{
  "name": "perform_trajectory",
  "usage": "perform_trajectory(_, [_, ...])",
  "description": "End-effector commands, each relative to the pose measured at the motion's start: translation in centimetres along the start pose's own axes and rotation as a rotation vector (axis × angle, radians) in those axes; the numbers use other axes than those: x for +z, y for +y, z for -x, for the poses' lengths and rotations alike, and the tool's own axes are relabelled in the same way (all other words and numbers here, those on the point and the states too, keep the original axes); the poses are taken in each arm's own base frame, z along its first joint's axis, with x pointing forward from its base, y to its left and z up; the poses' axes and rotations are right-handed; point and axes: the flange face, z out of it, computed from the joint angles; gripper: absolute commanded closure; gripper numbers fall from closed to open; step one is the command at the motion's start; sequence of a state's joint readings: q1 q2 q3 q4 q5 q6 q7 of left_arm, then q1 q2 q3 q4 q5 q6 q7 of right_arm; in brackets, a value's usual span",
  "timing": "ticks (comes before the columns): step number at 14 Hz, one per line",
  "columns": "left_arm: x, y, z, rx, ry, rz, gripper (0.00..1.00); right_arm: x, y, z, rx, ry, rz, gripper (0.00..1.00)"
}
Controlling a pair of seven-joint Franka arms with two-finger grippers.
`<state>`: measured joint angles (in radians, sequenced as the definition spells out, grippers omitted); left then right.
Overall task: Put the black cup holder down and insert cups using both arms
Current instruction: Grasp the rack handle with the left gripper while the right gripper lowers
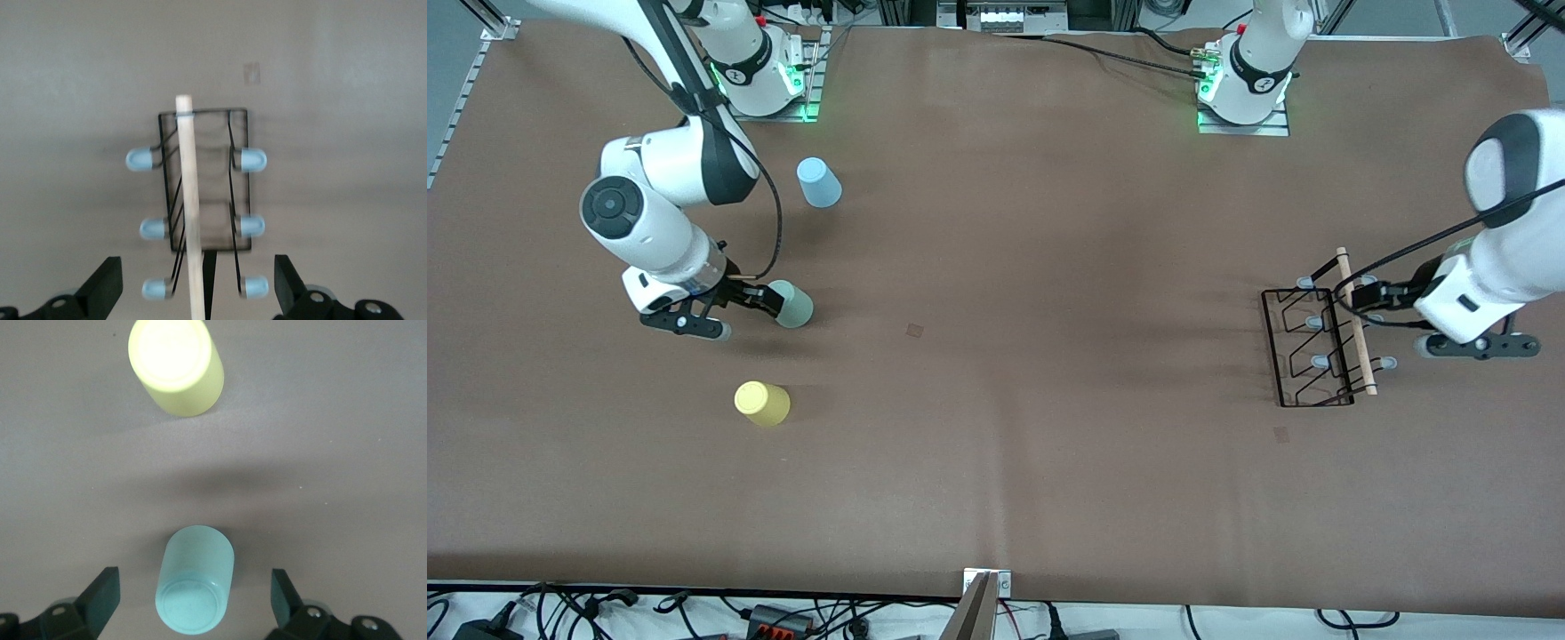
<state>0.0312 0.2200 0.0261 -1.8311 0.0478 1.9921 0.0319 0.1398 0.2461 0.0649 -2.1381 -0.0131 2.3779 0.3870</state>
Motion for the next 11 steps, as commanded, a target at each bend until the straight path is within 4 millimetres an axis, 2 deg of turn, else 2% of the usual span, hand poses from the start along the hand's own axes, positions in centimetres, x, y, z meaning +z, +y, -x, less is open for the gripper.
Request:
perform_trajectory(1, [3.7, -0.1, 1.2, 0.050, 0.075, -0.018, 0.00, 1.0, -0.3, 0.6, -0.001, 0.009, 0.005, 0.00])
perform_trajectory(2, [4.5, -0.7, 1.4, 0.045, 0.091, -0.017, 0.00, 1.4, -0.2, 0.5, 0.001, 0.005, 0.007, 0.00])
perform_trajectory(5, [5.7, -0.7, 1.8, 0.047, 0.076, -0.016, 0.00, 1.5, -0.5, 0.5, -0.008, 0.005, 0.008, 0.00])
perform_trajectory(7, [6.8, -0.8, 2.3, 0.045, 0.051, -0.013, 0.18, 1.4, -0.7, 0.4, -0.009, 0.008, 0.007, 0.00])
perform_trajectory(8, [7.4, -0.8, 2.4, 0.045, 0.039, -0.012, 0.34, 1.3, -0.7, 0.3, -0.009, 0.009, 0.006, 0.00])
perform_trajectory(9, [7.7, -0.8, 2.4, 0.043, 0.035, -0.011, 0.45, 1.3, -0.6, 0.3, -0.008, 0.010, 0.007, 0.00])
perform_trajectory(11, [7.8, -1.5, 2.3, 0.032, 0.036, -0.010, 0.60, 1.4, -0.5, 0.3, -0.006, 0.010, 0.007, 0.00])
